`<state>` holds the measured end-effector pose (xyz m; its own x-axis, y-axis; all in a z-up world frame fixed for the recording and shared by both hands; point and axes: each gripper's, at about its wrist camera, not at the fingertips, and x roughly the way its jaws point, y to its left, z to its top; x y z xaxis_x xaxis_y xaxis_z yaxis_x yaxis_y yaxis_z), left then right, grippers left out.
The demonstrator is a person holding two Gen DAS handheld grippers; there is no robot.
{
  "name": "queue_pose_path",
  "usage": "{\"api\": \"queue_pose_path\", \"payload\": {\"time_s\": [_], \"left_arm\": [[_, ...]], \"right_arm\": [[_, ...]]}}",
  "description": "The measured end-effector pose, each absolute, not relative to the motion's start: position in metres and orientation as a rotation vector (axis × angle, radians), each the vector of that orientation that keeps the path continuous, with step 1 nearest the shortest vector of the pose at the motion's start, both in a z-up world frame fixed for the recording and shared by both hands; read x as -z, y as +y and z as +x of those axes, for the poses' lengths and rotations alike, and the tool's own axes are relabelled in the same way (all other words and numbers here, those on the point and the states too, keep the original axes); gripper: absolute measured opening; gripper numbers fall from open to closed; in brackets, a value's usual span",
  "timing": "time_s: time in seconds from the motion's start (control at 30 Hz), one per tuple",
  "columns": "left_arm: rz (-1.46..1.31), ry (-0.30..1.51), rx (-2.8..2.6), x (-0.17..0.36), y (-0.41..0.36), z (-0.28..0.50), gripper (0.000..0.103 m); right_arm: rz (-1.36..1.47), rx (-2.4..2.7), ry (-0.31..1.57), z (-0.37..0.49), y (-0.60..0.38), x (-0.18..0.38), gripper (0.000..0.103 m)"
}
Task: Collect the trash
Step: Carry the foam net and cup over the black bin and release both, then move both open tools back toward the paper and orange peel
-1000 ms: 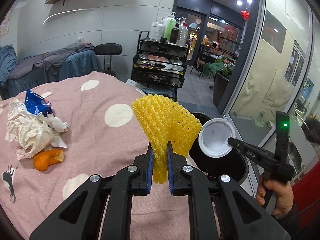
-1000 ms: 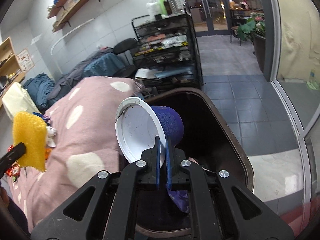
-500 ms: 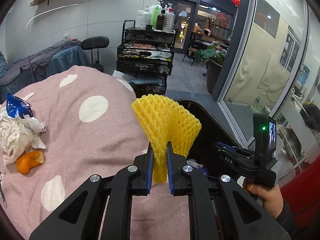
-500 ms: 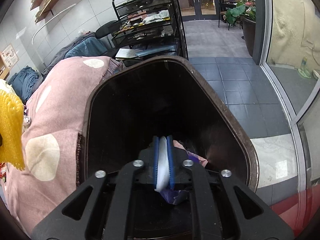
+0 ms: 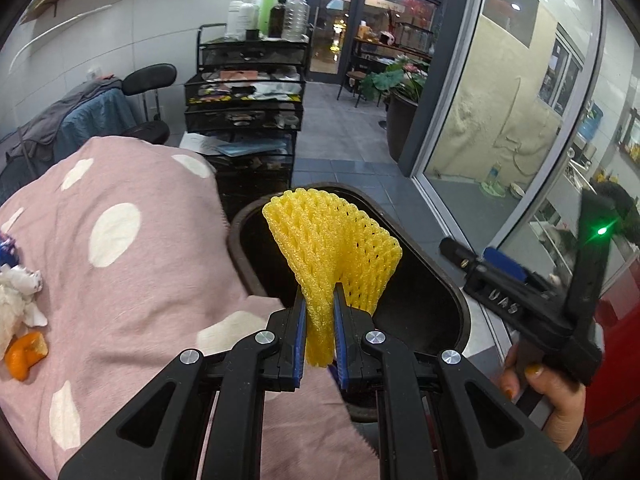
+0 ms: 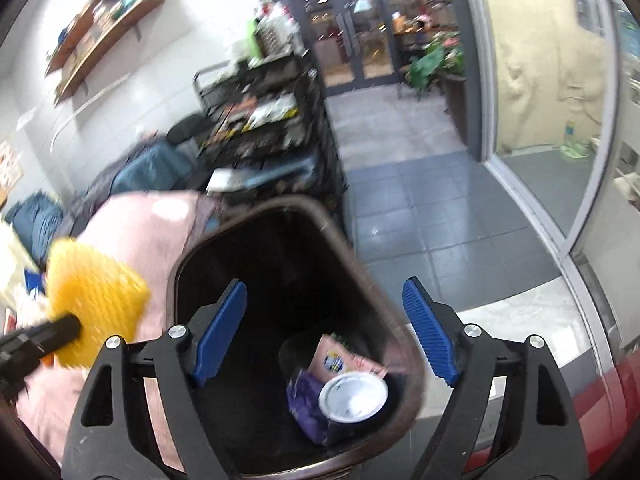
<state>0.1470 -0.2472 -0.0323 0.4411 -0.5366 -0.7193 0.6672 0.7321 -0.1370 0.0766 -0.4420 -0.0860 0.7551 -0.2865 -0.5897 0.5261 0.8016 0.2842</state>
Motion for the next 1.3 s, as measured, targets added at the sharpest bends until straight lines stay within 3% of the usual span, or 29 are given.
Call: {"api": "queue_pose_path", "payload": {"time_s": [0.47, 0.53, 0.6, 0.77, 1.3], "left_arm": [[0.347, 0.912, 0.737, 0.065, -0.309, 0.155, 0.014], [0.368, 0.919, 0.729, 0.069, -0.309, 0.156, 0.026], [0.378, 0.914, 0.724, 0.072, -0.311, 0.154, 0.057], [0.414, 0.864, 0.735, 0.072, -0.313, 0.143, 0.076], [0.452, 0.663, 0.709, 0.04, -0.297, 0.115, 0.087]], "right_arm": [[0.491, 0.544, 0.5, 0.054, -0.479, 0.07, 0.083], [0.491, 0.548, 0.496, 0.051, -0.48, 0.069, 0.085], [0.492, 0.546, 0.496, 0.051, -0.481, 0.069, 0.086], [0.479, 0.542, 0.488, 0.053, -0.478, 0.069, 0.091], [0.421, 0.475, 0.43, 0.054, -0.463, 0.063, 0.096]]}}
